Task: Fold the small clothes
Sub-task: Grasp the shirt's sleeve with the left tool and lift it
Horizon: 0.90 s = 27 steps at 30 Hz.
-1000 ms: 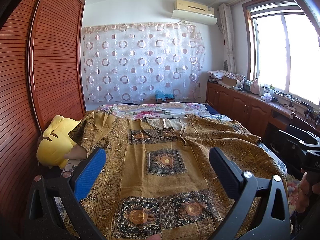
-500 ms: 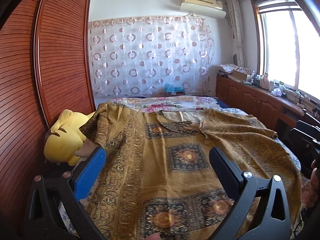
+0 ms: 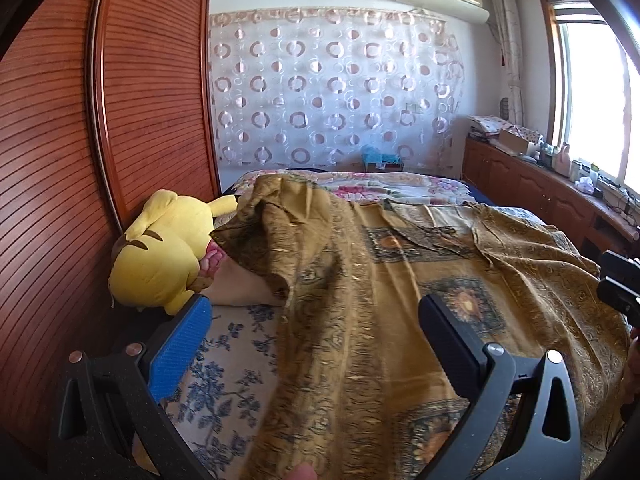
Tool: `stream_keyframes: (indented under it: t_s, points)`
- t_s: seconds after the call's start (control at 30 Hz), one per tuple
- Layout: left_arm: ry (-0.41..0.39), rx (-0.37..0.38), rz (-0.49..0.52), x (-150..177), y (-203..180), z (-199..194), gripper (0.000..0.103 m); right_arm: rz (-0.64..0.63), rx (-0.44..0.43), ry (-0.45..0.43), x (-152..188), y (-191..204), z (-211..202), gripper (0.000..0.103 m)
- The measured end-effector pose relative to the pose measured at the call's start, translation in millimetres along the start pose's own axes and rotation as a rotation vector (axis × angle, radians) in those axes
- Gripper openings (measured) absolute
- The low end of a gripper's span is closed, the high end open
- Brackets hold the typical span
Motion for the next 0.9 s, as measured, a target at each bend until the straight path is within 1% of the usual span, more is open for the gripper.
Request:
stream_keyframes:
  t_s: [0.2,0.33,0.4,0.5,0.57,0.73,0.8,0.9]
  points:
    - [0.027,0.008,-0.018,-5,28,27,0.102,-0.005,-0.057,0.036,7,-5,15,0.100]
    - [0.050,0.003,0.004,-14,41,51,0.092,-0.020,-0.078,0.051,5,-7,22,0.100]
    - [0.053,0.010,0.016,-22,47,64,0.084,-0.032,-0.092,0.061,4,-8,26,0.099]
    - [0.055,0.013,0.043,-32,53,84,0.080,-0.043,-0.104,0.069,2,-7,31,0.099]
    - [0.068,0.024,0.047,-36,60,99,0.080,-0.043,-0.113,0.077,1,-7,32,0.099]
    - [0.156,0.065,0.013,-26,78,139,0.079,-0.047,-0.130,0.082,2,-2,34,0.099]
    - [0.185,0.070,0.002,-19,84,149,0.077,-0.050,-0.135,0.086,2,-2,33,0.099]
    - [0.203,0.078,-0.015,-15,88,159,0.076,-0.056,-0.141,0.088,1,1,34,0.099]
Point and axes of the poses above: each gripper's, at about its wrist camera, not at the fingertips, and z roughly the way its jaws point, y to its left, x to its underside, the point moved 9 cm from there along z, roughly the way its jaws point, and after that the axes turned 8 degrees about -y, right-handed, at the moved point
